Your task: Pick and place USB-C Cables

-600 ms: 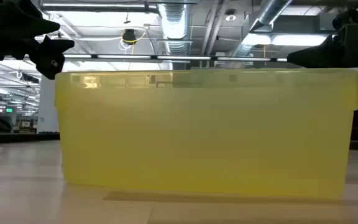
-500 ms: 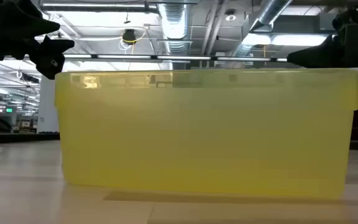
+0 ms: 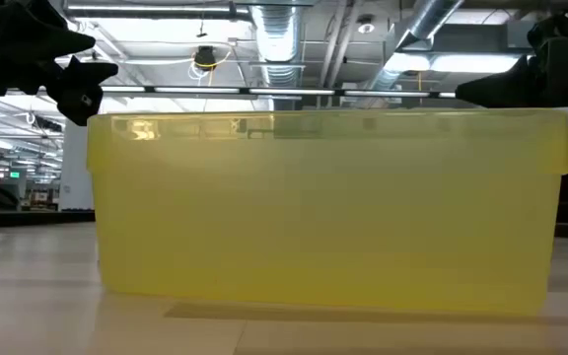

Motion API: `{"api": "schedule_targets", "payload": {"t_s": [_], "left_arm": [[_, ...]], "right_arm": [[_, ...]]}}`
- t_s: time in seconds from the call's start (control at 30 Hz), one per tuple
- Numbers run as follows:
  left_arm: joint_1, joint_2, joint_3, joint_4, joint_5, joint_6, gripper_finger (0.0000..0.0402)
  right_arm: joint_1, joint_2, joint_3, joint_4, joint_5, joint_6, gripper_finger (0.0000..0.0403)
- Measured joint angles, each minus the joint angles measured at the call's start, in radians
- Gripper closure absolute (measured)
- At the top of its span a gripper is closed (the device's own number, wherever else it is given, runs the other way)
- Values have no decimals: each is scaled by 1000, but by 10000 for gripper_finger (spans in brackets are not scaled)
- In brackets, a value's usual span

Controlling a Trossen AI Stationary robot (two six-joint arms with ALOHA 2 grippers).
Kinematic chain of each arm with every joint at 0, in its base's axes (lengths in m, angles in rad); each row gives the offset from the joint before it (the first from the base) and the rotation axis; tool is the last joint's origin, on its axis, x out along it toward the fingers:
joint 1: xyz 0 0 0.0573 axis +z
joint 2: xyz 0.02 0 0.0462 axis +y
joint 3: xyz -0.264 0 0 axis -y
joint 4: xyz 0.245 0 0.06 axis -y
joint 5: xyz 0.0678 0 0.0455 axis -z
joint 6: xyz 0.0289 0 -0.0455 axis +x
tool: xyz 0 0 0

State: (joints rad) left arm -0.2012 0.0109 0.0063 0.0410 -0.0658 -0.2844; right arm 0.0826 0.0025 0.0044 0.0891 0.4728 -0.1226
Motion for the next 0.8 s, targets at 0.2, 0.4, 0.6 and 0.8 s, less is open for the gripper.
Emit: {"api": "schedule_targets", "payload": {"t_s": [0.2,0.4,0.6,0.8], "left_arm": [[0,0,0,0,0,0,239],[0,0,0,0,0,0,239],[0,0,0,0,0,0,239],[0,0,0,0,0,0,239]], "right_arm": [[0,0,0,0,0,0,276],[0,0,0,0,0,0,276],[-2,0,0,2,0,-100,276],[-6,0,0,2,0,-275,276]]}}
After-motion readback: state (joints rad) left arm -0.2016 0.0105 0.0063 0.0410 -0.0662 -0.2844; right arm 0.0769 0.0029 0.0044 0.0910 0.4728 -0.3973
